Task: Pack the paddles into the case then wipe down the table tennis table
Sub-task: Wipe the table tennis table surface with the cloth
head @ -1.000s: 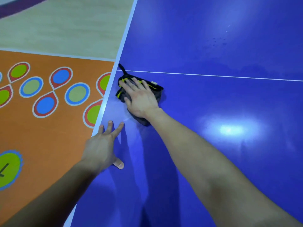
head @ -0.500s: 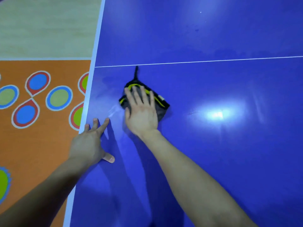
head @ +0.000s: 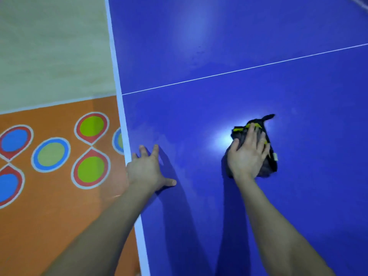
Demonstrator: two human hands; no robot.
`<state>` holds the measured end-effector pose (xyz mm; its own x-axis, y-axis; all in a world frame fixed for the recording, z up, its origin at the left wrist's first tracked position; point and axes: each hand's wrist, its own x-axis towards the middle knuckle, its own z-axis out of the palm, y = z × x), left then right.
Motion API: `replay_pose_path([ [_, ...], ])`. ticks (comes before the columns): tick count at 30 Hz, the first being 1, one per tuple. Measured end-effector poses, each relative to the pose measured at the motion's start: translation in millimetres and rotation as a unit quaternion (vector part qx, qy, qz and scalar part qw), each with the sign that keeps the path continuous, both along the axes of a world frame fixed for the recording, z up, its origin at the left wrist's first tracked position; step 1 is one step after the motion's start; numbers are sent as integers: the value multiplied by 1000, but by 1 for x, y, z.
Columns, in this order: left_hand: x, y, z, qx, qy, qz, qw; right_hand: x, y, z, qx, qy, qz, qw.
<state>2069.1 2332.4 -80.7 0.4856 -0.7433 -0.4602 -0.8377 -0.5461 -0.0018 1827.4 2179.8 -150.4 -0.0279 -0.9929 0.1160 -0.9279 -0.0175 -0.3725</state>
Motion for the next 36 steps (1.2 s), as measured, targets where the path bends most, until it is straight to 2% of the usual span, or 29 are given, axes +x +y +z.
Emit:
replay_pose_path([
  [2, 5, 17, 4, -18, 32, -42, 998, 39, 94, -2, -2, 16, 132, 991],
  [5, 31, 60, 5, -52, 116, -97, 987, 70, 198, 2, 9, 36, 355, 934],
  [7, 57, 90, 4, -65, 117, -118, 984, 66, 233, 7, 21, 44, 432, 900],
  [8, 69, 102, 4, -62, 106, -130, 984, 60, 242, 9, 31, 44, 443, 895],
  [10, 90, 119, 2, -57, 88, -141, 984, 50, 254, 10, 46, 28, 394, 917],
  [13, 117, 124, 7, -51, 84, -134, 986, 47, 265, 0, 45, 38, 254, 966],
  [16, 145, 113, 12, -33, 73, -159, 984, 67, 269, -6, 61, 65, 82, 993],
  [20, 185, 79, 22, -17, 66, -207, 976, 114, 239, -10, 107, 47, -116, 986],
  [24, 234, 13, 23, -11, 51, -268, 962, 171, 147, -13, 121, 2, -248, 961],
  [28, 279, -63, 21, -13, 42, -338, 940, 238, 27, -17, 102, 16, -245, 964],
  [31, 309, -112, 21, -7, 29, -393, 919, 301, -34, -8, 97, 22, -177, 979],
  [33, 321, -144, 26, -9, 19, -409, 912, 335, -37, -5, 82, 34, -99, 991],
  [36, 331, -193, 27, 17, 0, -432, 902, 356, 8, -1, 75, 44, 5, 996],
])
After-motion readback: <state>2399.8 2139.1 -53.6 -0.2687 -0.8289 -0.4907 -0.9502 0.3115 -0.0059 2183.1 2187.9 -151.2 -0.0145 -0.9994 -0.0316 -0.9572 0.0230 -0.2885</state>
